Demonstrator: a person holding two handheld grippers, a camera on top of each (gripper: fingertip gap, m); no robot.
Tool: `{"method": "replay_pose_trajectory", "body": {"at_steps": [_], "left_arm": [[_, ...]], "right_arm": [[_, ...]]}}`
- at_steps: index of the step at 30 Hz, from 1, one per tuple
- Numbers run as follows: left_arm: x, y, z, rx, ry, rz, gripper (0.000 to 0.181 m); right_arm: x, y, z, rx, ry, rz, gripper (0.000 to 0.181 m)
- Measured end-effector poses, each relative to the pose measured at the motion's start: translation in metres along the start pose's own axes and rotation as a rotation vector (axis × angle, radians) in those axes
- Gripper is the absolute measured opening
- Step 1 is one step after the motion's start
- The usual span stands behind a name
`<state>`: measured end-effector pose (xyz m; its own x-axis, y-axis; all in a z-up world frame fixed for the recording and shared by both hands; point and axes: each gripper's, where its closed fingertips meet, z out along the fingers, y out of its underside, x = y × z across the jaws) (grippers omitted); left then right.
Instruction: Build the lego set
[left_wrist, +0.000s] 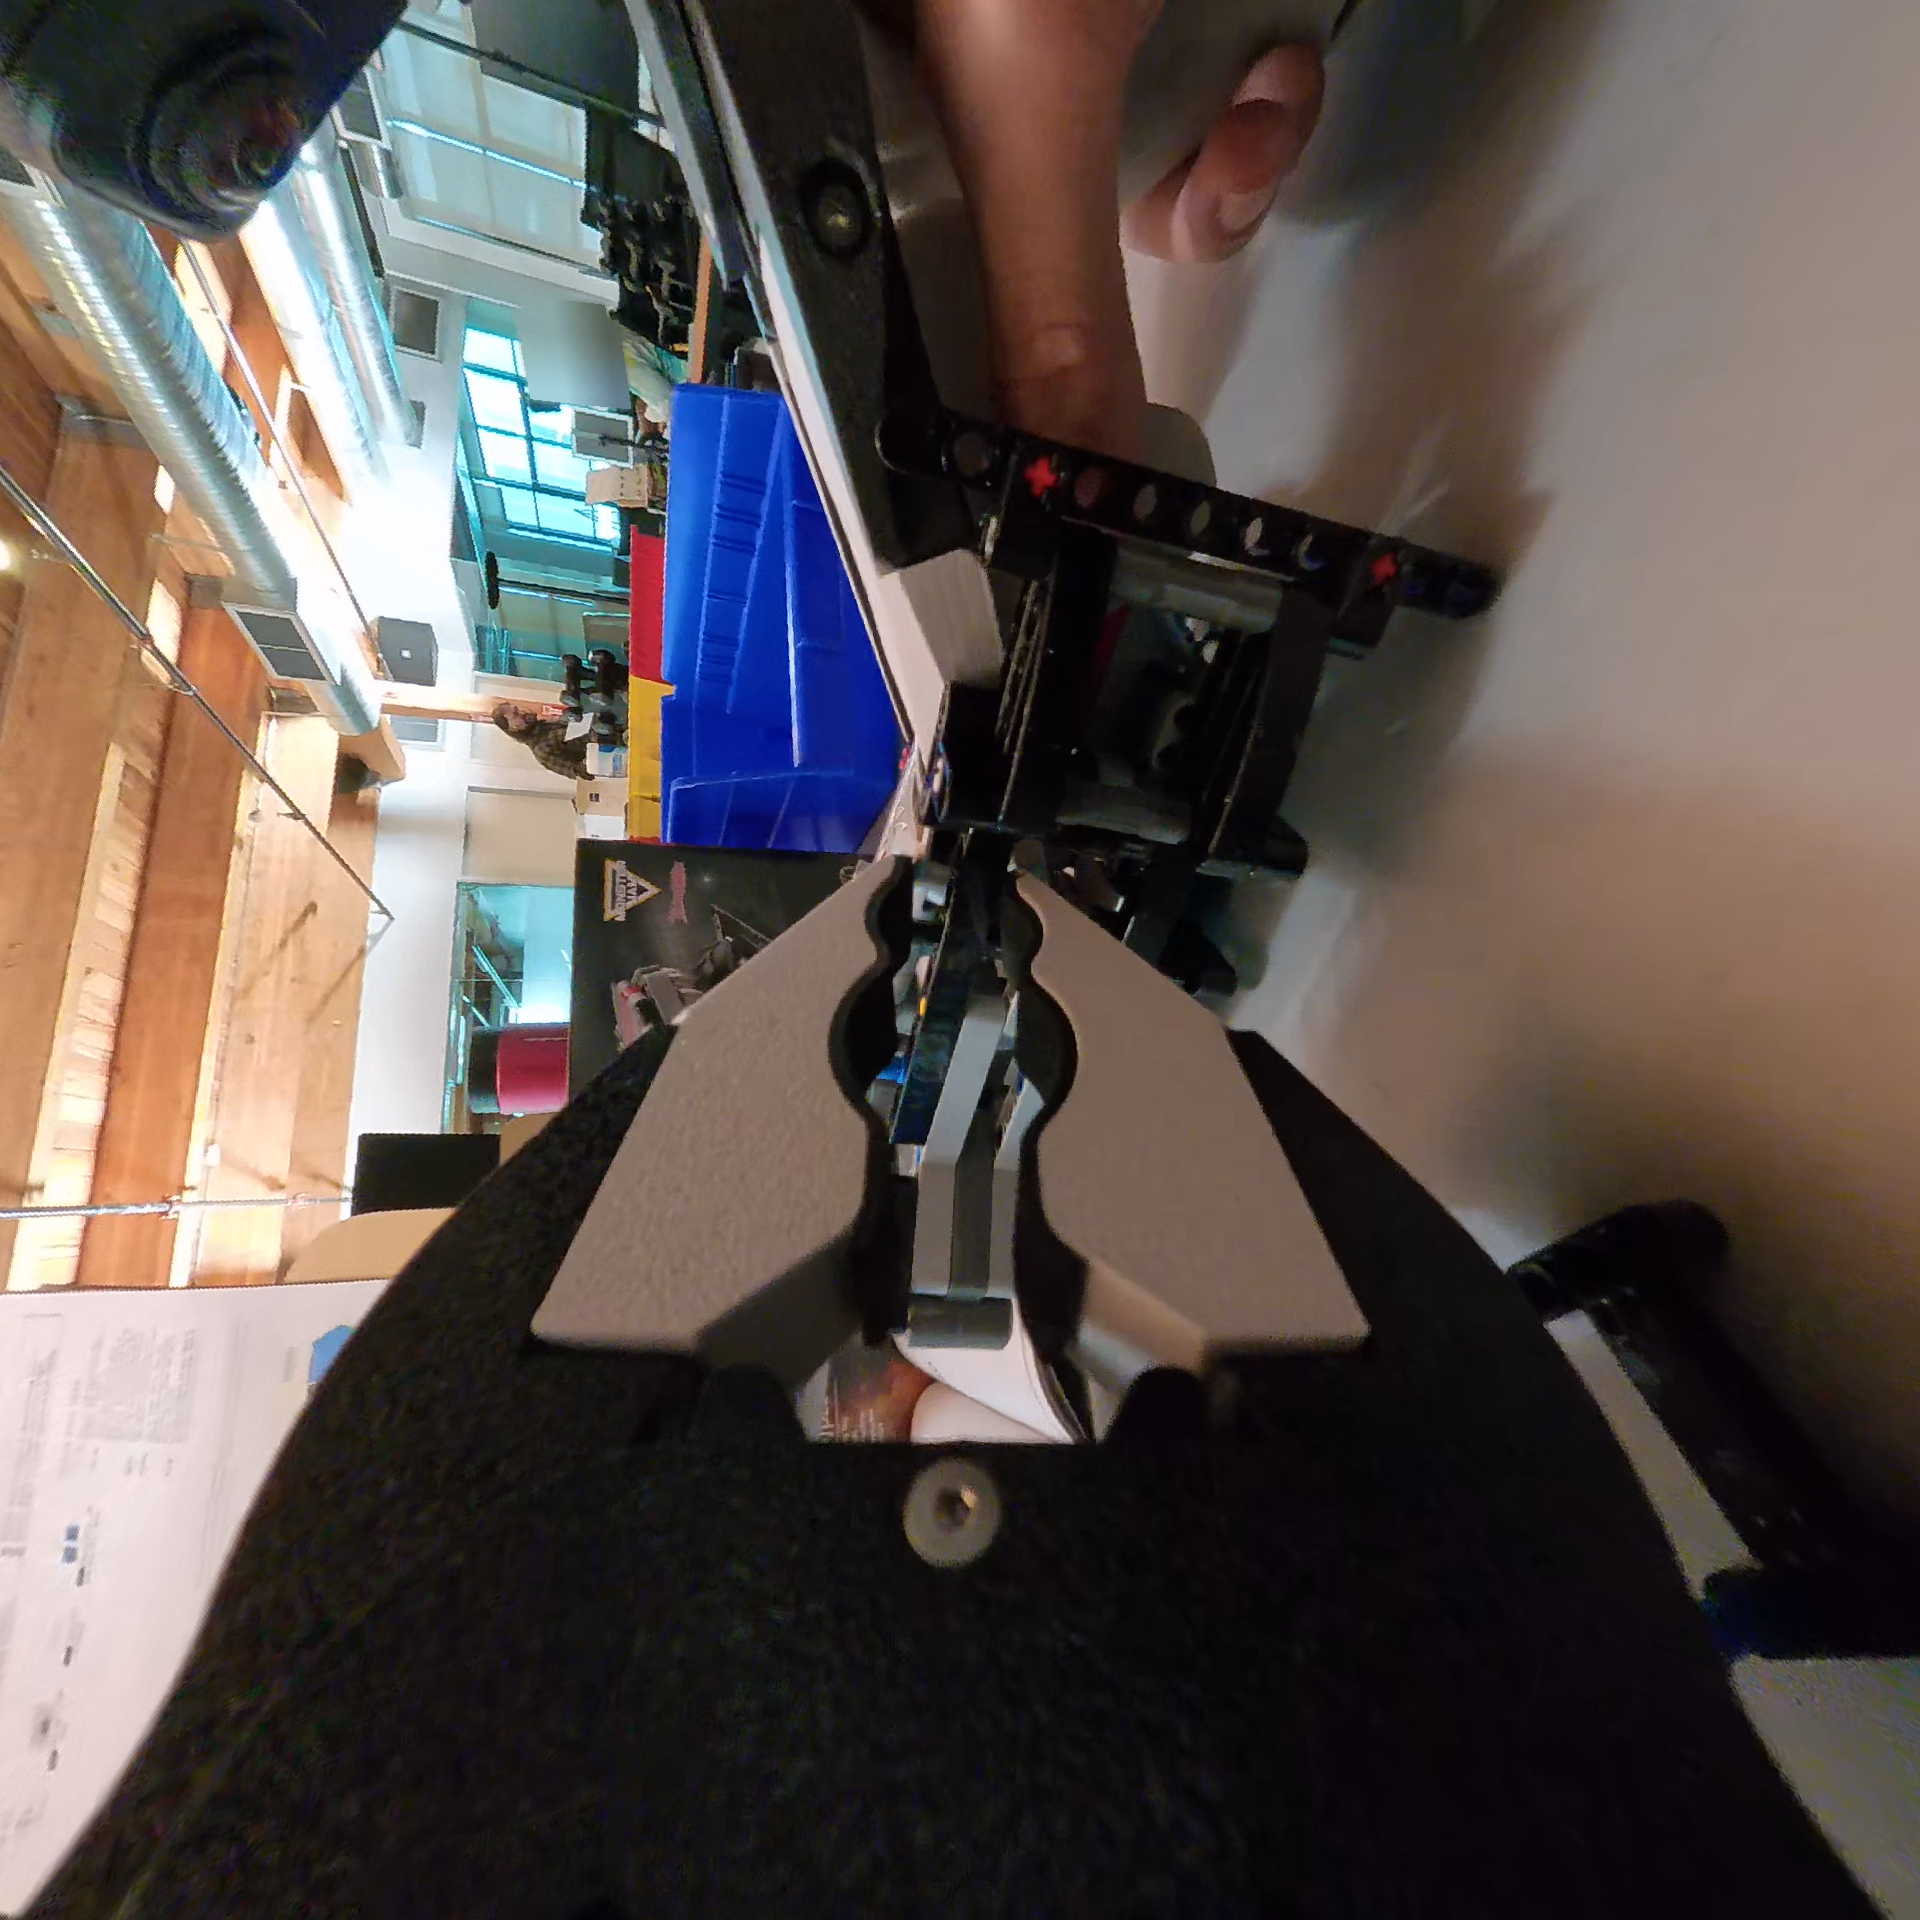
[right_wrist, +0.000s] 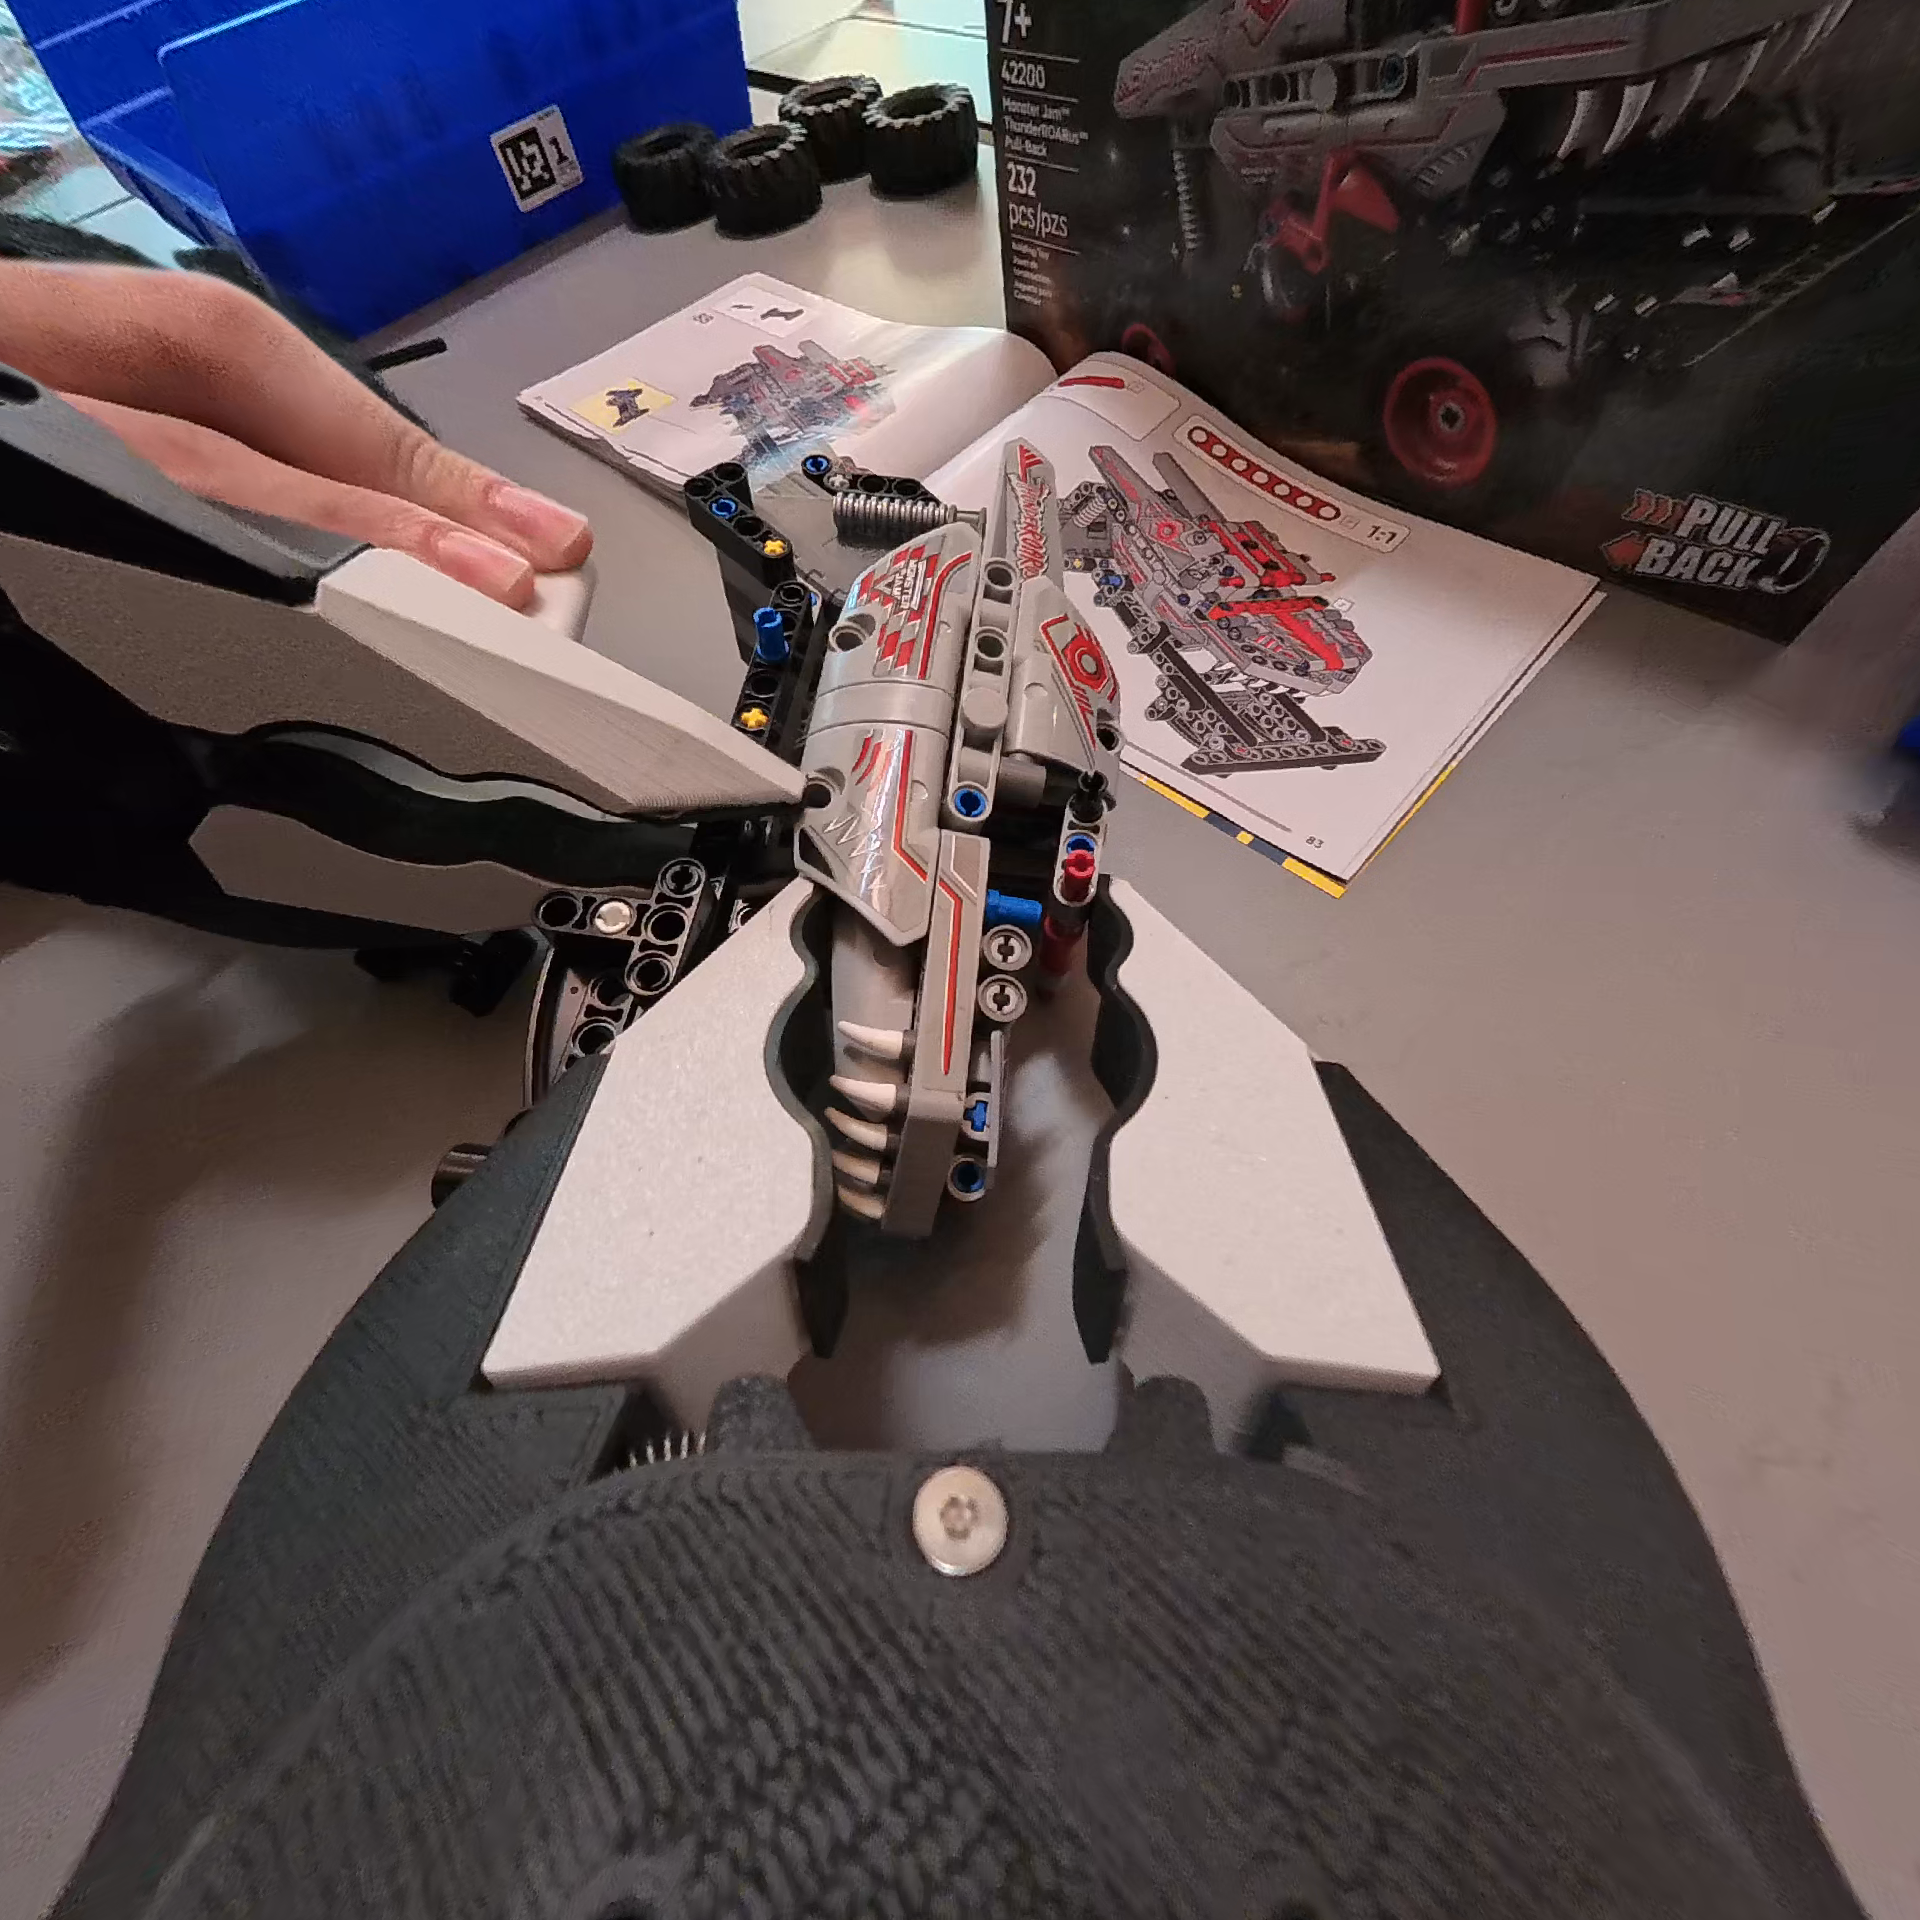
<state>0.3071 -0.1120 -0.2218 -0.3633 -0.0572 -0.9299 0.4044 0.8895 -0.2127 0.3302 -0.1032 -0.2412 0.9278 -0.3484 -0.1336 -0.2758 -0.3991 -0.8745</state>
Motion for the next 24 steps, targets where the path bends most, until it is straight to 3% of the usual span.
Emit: {"method": "replay_pose_trajectory", "body": {"at_steps": [14,16,17,22,24], "left_arm": [[0.003,0.001,-0.008,0.011,0.091,-0.017,0.012],[-0.001,0.001,-0.013,0.027,0.122,-0.067,0.020],[-0.007,-0.001,-0.017,0.047,0.143,-0.102,0.023],[-0.044,-0.011,-0.023,0.128,0.315,-0.291,0.000],[-0.038,-0.007,-0.017,0.114,0.474,-0.279,0.000]], "right_arm": [[-0.003,0.001,0.001,-0.005,-0.014,-0.008,0.049],[-0.003,0.001,0.001,-0.005,-0.013,-0.008,0.049],[-0.003,0.001,0.001,-0.006,-0.013,-0.008,0.049],[-0.003,0.001,0.001,-0.006,-0.013,-0.009,0.049],[-0.002,0.001,0.001,-0.006,-0.012,-0.009,0.049]]}}
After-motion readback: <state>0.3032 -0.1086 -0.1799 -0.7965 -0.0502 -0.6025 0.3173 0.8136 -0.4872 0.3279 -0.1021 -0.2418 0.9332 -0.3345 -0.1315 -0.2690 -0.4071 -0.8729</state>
